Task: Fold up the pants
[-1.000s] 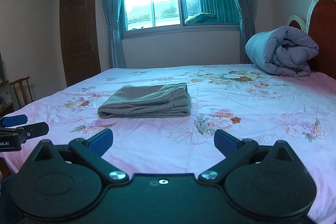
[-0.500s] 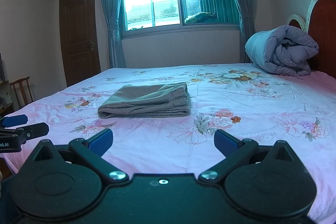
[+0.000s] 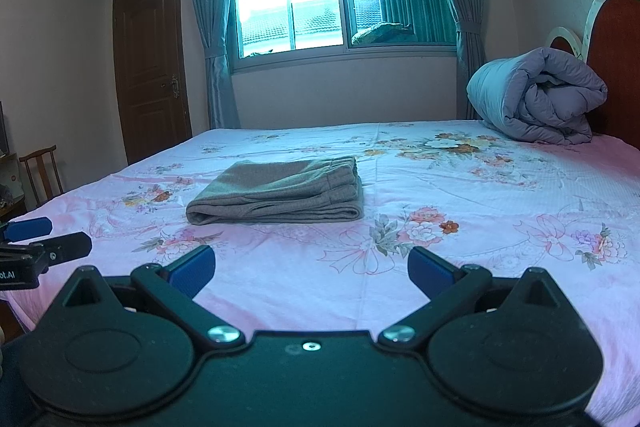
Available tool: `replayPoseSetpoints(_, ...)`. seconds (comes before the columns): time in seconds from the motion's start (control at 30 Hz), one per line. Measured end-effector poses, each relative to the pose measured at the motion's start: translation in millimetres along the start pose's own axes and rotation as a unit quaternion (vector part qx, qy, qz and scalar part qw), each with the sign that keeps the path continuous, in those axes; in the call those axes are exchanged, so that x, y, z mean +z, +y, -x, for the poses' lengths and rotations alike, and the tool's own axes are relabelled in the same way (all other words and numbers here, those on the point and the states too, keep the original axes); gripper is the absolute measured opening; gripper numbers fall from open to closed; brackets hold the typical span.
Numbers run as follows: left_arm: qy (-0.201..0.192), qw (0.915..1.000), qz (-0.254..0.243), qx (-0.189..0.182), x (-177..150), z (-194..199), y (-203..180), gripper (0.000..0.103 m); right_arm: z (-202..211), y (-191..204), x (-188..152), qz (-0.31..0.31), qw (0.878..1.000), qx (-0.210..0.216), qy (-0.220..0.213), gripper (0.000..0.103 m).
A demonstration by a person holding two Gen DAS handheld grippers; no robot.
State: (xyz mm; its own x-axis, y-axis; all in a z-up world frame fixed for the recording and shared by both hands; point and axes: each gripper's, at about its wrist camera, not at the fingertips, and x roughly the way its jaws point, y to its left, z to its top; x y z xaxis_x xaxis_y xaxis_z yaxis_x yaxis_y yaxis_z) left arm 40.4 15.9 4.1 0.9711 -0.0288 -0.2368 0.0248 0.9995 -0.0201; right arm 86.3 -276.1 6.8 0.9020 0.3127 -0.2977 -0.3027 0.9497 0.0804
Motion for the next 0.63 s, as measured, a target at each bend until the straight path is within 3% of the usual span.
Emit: replayPoseSetpoints(0.63,0.004,0.9998,-0.017,0.008,0.7,-1.6,-2.0,0.103,0.5,0.5,-0.1,-0.001,1.000,0.000,0.001,0.097)
